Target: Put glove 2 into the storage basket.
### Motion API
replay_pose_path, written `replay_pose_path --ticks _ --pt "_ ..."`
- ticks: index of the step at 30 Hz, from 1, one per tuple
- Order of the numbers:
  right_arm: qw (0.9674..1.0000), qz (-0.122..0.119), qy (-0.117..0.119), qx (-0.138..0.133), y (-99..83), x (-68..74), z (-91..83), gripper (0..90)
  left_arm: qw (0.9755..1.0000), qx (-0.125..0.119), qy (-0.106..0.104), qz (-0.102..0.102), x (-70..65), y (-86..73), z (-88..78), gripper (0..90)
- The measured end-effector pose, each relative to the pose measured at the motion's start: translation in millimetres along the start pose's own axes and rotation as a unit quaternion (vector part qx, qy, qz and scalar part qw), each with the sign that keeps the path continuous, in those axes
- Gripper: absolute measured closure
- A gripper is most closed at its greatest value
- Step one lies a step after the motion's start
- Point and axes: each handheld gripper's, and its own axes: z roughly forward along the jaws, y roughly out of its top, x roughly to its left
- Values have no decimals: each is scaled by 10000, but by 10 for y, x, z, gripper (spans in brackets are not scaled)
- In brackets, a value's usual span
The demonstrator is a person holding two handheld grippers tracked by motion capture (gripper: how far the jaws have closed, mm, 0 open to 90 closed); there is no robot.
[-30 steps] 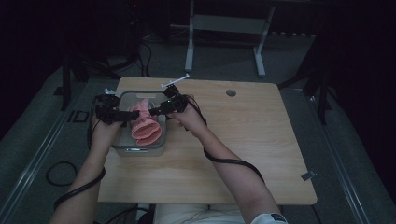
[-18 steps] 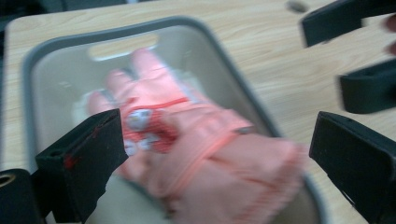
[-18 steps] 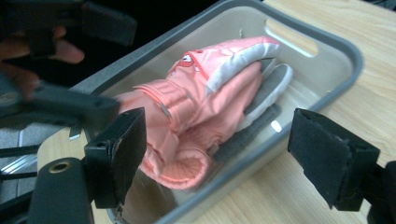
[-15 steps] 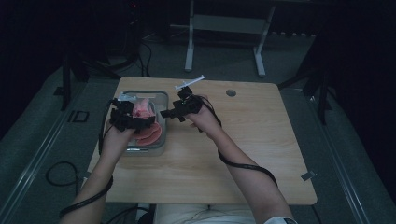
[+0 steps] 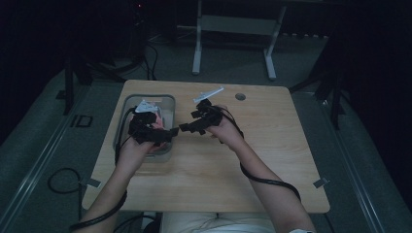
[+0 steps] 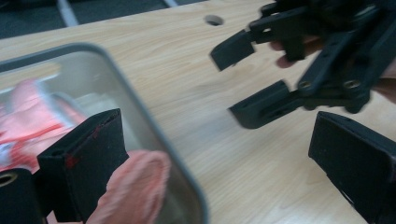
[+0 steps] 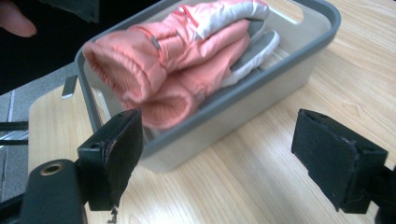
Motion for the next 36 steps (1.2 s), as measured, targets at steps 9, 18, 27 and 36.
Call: replay_pose_path --ticks 9,18,27,36 --pt "10000 27 -83 -5 -290 -39 -181 148 9983 -7 -443 390 -365 -30 144 36" --pt "9998 -54 -168 -20 -566 -51 -225 153 9949 91 -667 756 -631 -103 291 35" --pt "9996 -132 -249 -22 -752 -64 -262 150 9916 119 -919 906 -748 -261 446 35" --pt "9995 -159 -271 5 -1014 -69 -252 150 9849 317 -1308 1088 -838 -486 656 34"
